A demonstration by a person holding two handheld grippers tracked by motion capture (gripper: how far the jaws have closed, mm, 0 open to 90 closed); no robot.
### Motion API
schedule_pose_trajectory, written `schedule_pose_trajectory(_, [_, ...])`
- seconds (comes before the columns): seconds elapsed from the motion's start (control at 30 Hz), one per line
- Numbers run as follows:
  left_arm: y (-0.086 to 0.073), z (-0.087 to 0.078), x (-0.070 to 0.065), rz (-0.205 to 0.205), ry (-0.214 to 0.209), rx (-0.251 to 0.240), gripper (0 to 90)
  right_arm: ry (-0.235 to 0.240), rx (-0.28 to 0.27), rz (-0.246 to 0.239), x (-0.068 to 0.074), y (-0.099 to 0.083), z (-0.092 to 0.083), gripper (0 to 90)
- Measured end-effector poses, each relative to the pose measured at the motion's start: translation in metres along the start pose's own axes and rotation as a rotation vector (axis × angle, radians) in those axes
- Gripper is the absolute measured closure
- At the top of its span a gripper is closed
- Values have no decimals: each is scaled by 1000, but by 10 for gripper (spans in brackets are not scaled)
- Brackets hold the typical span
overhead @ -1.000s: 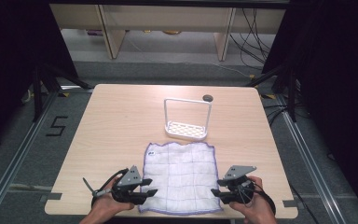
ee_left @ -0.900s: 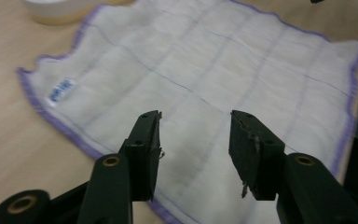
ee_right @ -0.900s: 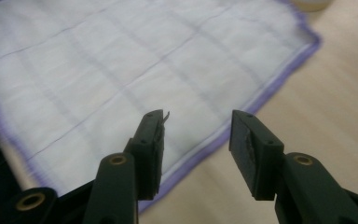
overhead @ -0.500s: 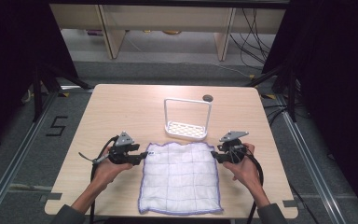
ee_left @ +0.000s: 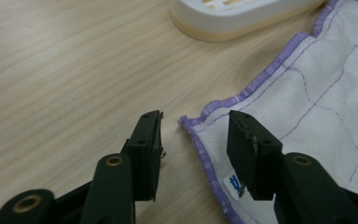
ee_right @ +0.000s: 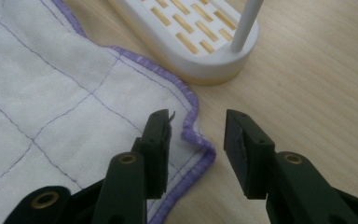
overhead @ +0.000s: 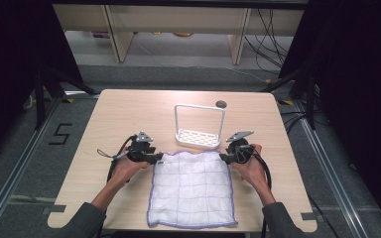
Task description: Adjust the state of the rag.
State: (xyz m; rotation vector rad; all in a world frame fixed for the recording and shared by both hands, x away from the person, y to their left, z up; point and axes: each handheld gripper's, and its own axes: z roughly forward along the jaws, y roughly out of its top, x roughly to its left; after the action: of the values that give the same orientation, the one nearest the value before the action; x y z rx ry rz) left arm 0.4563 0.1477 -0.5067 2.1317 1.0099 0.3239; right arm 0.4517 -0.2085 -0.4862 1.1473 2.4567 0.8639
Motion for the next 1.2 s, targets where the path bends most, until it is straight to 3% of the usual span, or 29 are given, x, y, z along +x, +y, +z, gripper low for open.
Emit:
schedule_pose_trajectory(0.1, [0,7,-4,17,-2,24,584,1,12,17,-2,1,4,617])
schedule_pose_trajectory(0.17, [1,8,-4,19,-12,17,619,-4,30,-11,-5,0,7,644])
schedule_pose_trajectory(0.27, [1,9,-6,46,-25,10,765,3,22,6,-5,-1,13,764])
schedule_pose_trajectory(0.4, [2,6,-9,50,-25,-23,846,11,8,8,-7,1,11,878])
schedule_pose_trajectory(0.53, [6,-7,-13,56,-34,-73,863,15,-34,-10,-3,5,-5,888])
schedule_pose_trajectory(0.57, [8,-13,-14,54,-56,-96,866,20,-15,-22,-2,7,-12,889])
schedule_pose_trajectory(0.63, [14,-23,-13,51,-53,-136,868,8,-58,-46,3,13,-26,891])
schedule_pose_trajectory(0.7, [16,-25,-9,16,-61,-151,869,-2,-104,-55,3,21,-36,892])
schedule_pose_trajectory(0.73, [17,-27,-13,-11,-75,-188,870,2,-101,-41,2,22,-37,892])
schedule_pose_trajectory(0.8, [19,-34,-21,36,-82,-203,870,6,-114,-56,6,23,-46,892])
schedule_pose_trajectory(0.93, [23,-48,-25,50,-96,-235,869,19,-153,-83,12,21,-67,892])
schedule_pose_trajectory(0.97, [22,-49,-25,52,-94,-246,869,15,-177,-112,10,21,-70,892])
schedule_pose_trajectory(1.0, [22,-50,-24,54,-94,-248,869,15,-168,-73,13,19,-74,892])
schedule_pose_trajectory(1.13, [19,-57,-21,55,-99,-264,868,27,-204,-94,11,14,-84,891])
schedule_pose_trajectory(1.2, [17,-61,-20,56,-90,-268,867,41,-210,-70,11,10,-88,891])
